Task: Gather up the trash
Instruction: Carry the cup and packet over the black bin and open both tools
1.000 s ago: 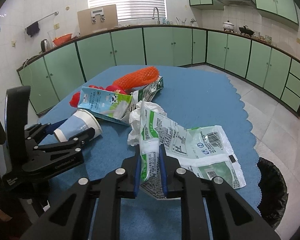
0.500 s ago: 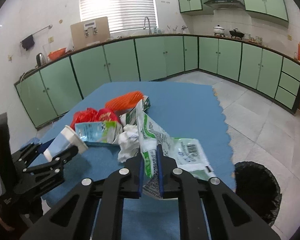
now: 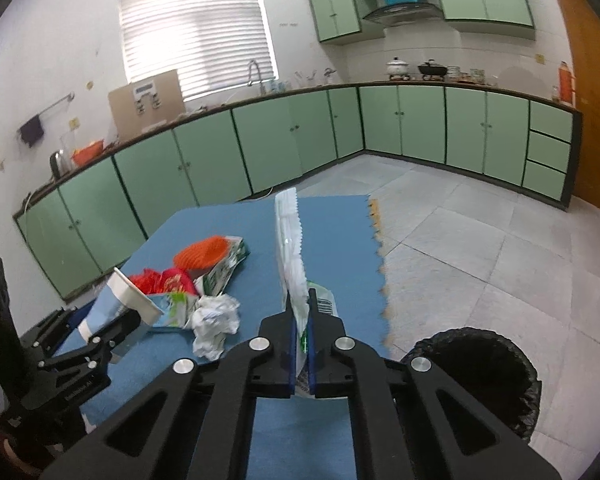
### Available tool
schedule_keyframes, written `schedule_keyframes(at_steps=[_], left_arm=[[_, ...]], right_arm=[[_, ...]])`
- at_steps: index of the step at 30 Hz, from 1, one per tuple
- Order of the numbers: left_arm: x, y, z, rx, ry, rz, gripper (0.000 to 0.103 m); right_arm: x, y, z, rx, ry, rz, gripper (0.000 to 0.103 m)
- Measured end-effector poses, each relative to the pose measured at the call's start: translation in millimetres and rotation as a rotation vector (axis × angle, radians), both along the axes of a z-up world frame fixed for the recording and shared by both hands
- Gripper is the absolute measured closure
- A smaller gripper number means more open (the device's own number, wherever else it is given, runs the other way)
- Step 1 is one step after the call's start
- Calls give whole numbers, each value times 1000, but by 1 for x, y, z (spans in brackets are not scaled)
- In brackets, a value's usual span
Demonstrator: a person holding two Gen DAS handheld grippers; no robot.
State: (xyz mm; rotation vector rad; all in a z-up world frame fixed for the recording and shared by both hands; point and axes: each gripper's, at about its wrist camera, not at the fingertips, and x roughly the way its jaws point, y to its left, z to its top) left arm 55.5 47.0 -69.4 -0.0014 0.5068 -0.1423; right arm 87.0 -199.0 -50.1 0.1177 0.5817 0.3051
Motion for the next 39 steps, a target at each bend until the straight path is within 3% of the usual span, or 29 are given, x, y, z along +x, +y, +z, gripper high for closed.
schedule_keyframes(at_steps=[10, 16, 27, 32, 34, 39], left_arm=[[30, -79, 12, -23, -45, -168, 47], [48, -140, 7, -34, -51, -274, 47], [85, -243, -39, -57, 48, -429, 47], [103, -273, -67, -56, 125, -476, 43], [113, -283, -76, -49, 154, -498, 35], [130, -297, -95, -41, 216, -517, 33]], right_arm=[[-3, -64, 25, 15, -50, -116, 100], [0, -110, 18, 10, -31, -214, 100], [25, -196, -44, 45, 127, -362, 100], [36, -225, -72, 64, 191, -392, 99], [38, -233, -81, 64, 212, -406, 98], [47, -250, -106, 102, 279, -429, 93]])
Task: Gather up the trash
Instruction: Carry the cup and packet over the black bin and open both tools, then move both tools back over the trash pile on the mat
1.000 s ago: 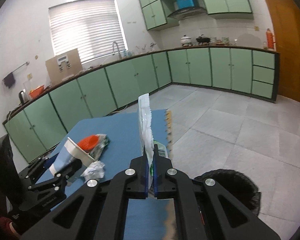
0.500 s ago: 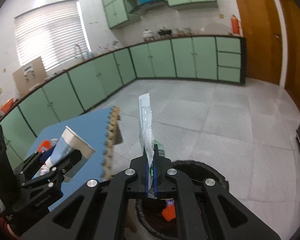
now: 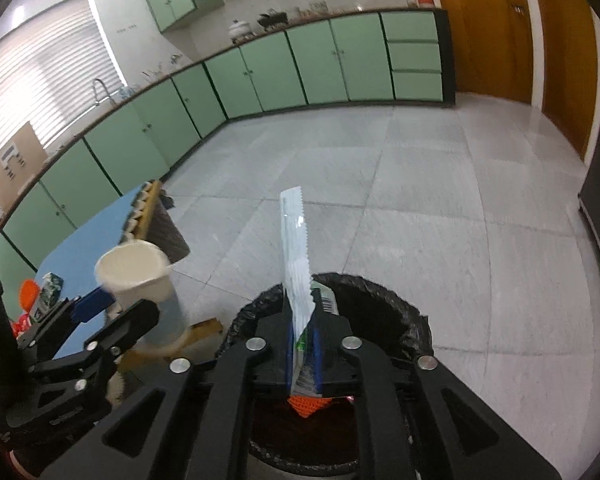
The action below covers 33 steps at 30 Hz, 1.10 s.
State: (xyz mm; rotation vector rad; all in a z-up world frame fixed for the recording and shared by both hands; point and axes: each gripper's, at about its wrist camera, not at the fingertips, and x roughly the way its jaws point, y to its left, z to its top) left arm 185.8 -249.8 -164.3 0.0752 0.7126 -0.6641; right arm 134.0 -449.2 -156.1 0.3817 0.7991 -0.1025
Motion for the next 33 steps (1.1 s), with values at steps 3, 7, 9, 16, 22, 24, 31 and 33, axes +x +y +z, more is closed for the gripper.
schedule_keyframes(at_steps=[3, 7, 9, 16, 22, 24, 31, 33], left_arm=[[5, 1, -6, -3, 32, 6, 33], [9, 6, -2, -16, 30, 18, 28], [11, 7, 1, -27, 35, 21, 27], [6, 16, 16, -62, 23, 32, 26], [-14, 47, 45, -79, -61, 75, 23], [-21, 60, 55, -76, -92, 99, 21], [-47, 133, 77, -44, -165, 235, 18], [-53, 154, 80, -32, -177, 276, 18]], right_arm=[[4, -11, -18, 52, 33, -15, 84], [2, -17, -29, 50, 63, -37, 50], [0, -16, -29, 46, 62, -43, 50], [-11, -11, -9, 16, 20, -50, 43], [-23, 11, 24, -24, -56, -21, 32], [-28, 21, 34, -27, -82, -4, 30], [-36, 80, 69, -94, -186, 85, 15], [-36, 101, 75, -118, -215, 120, 15]])
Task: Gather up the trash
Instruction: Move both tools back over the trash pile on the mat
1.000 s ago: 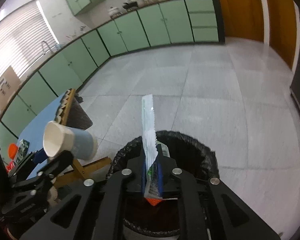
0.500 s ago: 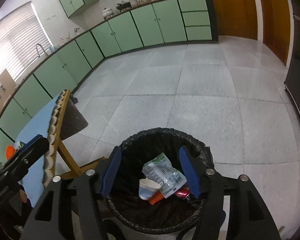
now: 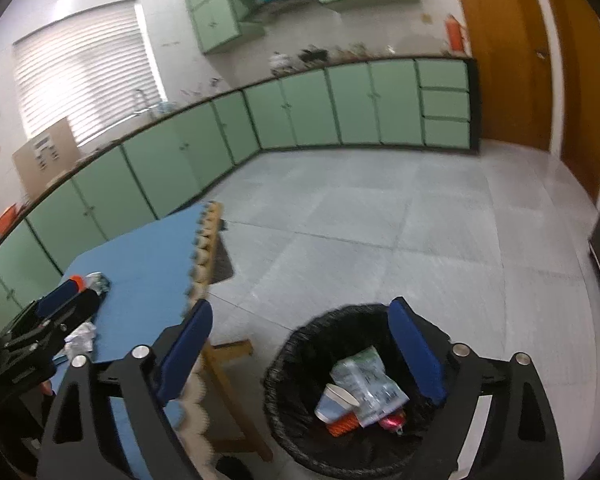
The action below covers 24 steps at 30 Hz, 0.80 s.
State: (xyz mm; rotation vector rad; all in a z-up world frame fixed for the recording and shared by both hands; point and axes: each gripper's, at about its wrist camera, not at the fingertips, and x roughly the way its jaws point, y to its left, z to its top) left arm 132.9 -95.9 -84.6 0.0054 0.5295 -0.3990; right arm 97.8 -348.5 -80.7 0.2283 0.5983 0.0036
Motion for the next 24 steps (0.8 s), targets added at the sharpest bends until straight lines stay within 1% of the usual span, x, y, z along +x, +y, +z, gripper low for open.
schedule_keyframes(at_steps=[6, 8, 13, 16, 19, 24], left_arm=[[-15, 75, 4, 30, -25, 185, 18], [-19, 100, 4, 47, -37, 254, 18], [-27, 148, 1, 87, -47, 372, 18], [-31, 172, -3, 88, -31, 422, 18], [-35, 193, -7, 91, -18, 462, 18], [-46, 224, -17, 84, 9, 511, 18]], right_arm=[[5, 62, 2, -51, -68, 85, 14], [8, 81, 0, -45, -84, 114, 15], [18, 137, -8, -40, -125, 200, 15], [24, 170, -16, -48, -122, 248, 15], [31, 199, -26, -39, -95, 295, 15], [42, 244, -42, -73, -47, 372, 15]])
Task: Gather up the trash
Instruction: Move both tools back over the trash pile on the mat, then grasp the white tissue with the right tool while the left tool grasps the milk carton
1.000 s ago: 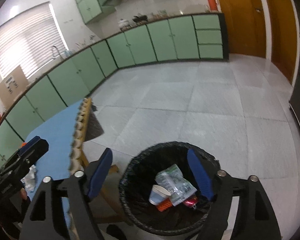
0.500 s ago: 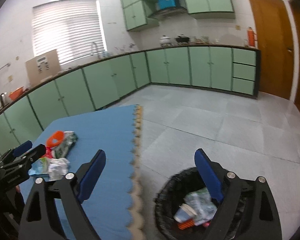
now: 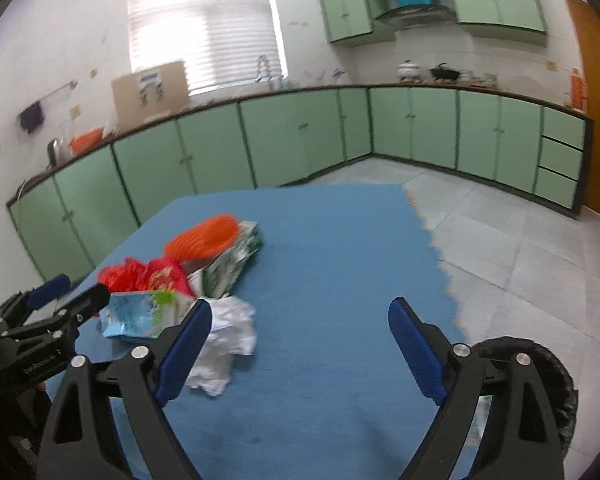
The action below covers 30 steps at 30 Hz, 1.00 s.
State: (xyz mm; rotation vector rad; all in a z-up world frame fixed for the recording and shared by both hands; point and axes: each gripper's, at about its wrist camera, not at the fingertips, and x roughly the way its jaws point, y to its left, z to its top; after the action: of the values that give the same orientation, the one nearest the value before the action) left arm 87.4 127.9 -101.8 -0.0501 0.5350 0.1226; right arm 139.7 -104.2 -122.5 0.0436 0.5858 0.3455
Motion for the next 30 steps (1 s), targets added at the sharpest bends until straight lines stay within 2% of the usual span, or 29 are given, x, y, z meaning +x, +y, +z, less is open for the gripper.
schedule_keyframes(at_steps=[7, 17, 20, 24, 28, 30], left_arm=[[1, 22, -6, -19, 28, 39, 18], [3, 33, -22, -45, 62, 34, 18], [6, 33, -26, -55, 74, 31, 18], [12, 36, -32, -66, 99, 30, 18], [14, 37, -40, -85, 122, 25, 19], [16, 38, -43, -94, 132, 24, 21]], right_arm=[[19, 40, -16, -47, 67, 41, 18], [31, 55, -29, -90, 123, 32, 30], [33, 60, -33, -97, 147, 57, 38], [32, 64, -37, -87, 185, 117, 71], [26, 68, -34, -113, 166, 143, 81], [24, 66, -31, -104, 166, 142, 83]])
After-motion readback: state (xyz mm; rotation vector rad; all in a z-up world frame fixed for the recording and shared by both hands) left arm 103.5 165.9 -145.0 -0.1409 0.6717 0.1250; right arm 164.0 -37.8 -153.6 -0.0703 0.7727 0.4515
